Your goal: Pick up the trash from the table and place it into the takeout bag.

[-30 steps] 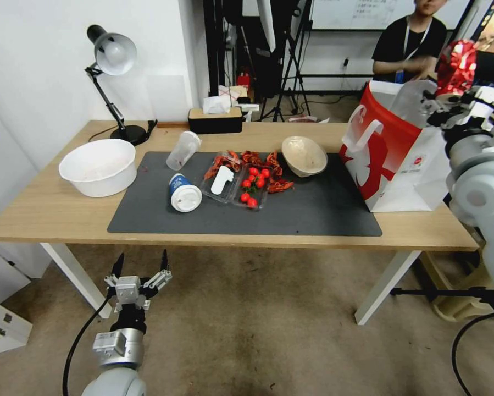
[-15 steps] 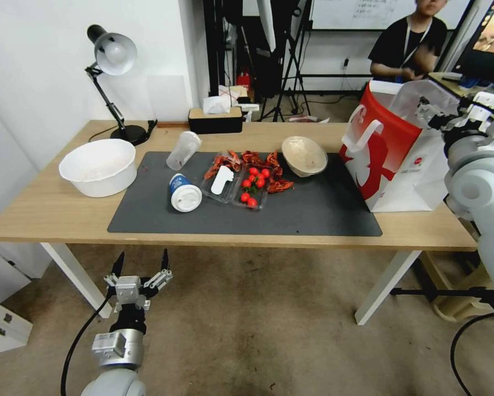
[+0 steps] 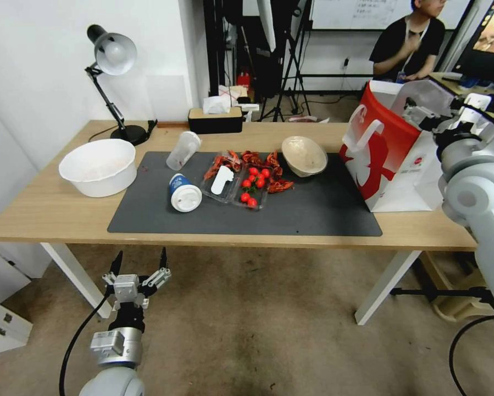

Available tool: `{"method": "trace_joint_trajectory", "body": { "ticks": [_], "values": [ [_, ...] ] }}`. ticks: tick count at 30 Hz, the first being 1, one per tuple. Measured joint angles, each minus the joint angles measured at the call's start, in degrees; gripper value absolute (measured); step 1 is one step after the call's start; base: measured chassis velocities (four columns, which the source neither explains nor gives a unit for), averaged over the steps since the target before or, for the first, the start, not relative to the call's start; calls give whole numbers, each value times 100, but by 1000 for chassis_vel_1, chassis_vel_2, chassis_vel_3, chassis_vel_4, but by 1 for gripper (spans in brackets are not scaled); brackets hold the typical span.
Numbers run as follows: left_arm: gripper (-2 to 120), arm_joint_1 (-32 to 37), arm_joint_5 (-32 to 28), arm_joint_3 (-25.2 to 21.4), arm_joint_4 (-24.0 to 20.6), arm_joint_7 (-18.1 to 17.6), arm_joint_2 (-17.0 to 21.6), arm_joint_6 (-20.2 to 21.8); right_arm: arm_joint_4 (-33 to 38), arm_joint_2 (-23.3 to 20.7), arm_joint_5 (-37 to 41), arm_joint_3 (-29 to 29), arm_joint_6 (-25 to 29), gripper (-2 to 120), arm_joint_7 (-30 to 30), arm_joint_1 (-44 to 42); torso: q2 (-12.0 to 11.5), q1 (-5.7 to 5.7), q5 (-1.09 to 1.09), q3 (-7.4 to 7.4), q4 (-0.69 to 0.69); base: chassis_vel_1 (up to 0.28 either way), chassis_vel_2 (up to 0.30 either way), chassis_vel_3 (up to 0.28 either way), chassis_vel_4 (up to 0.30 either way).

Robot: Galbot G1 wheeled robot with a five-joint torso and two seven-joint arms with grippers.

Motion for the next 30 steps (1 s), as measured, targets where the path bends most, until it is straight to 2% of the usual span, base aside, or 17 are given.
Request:
{"method": "trace_joint_trajectory", "body": {
  "ticks": [5, 13, 15, 17, 18, 21, 23, 25, 26, 30],
  "values": [
    [100, 15, -11, -14, -1, 5, -8, -40, 556, 9, -194, 294, 337, 100, -734, -739, 0, -1, 0, 0, 0, 0, 0, 0, 0],
    [100, 31, -108, -12, -6, 16, -8, -108, 866, 141, -795, 622, 857, 100, -1625, -2049, 0, -1, 2, 0, 0, 0, 0, 0, 0],
    [100, 31, -123, -9, -9, 16, -8, -108, 877, 157, -816, 640, 895, 100, -1670, -2111, 0, -1, 1, 0, 0, 0, 0, 0, 0],
    [100, 28, -179, 11, -28, 27, -10, -95, 931, 343, -1138, 758, 1432, 100, -2188, -2730, 1, -1, 1, -1, -2, 0, 0, 0, 0],
    [100, 28, -179, 11, -28, 27, -10, -95, 931, 343, -1138, 758, 1432, 100, -2188, -2730, 1, -1, 1, -1, -2, 0, 0, 0, 0],
    [100, 27, -187, 13, -22, 36, 3, -94, 868, 595, -1569, 763, 2075, 100, -2475, -3255, 0, -1, 0, -1, 0, 0, 0, 0, 0],
    [100, 27, -189, 13, -18, 38, 9, -93, 844, 652, -1660, 759, 2188, 100, -2508, -3356, 0, -1, 0, -1, 0, 0, 0, 0, 0],
    [100, 17, -206, 10, 2, 45, 38, -94, 711, 954, -1964, 716, 2713, 100, -2674, -3793, 1, -1, 1, -1, -1, 0, 0, 0, 0],
    [100, 17, -206, 10, 2, 45, 38, -94, 711, 954, -1964, 716, 2713, 100, -2674, -3793, 1, -1, 1, -1, -1, 0, 0, 0, 0],
    [100, 1, -228, 8, 30, 61, 55, -95, 504, 1343, -2268, 605, 3301, 100, -2843, -4274, 1, -1, 1, -1, -1, 0, 0, 0, 0]
  ]
}}
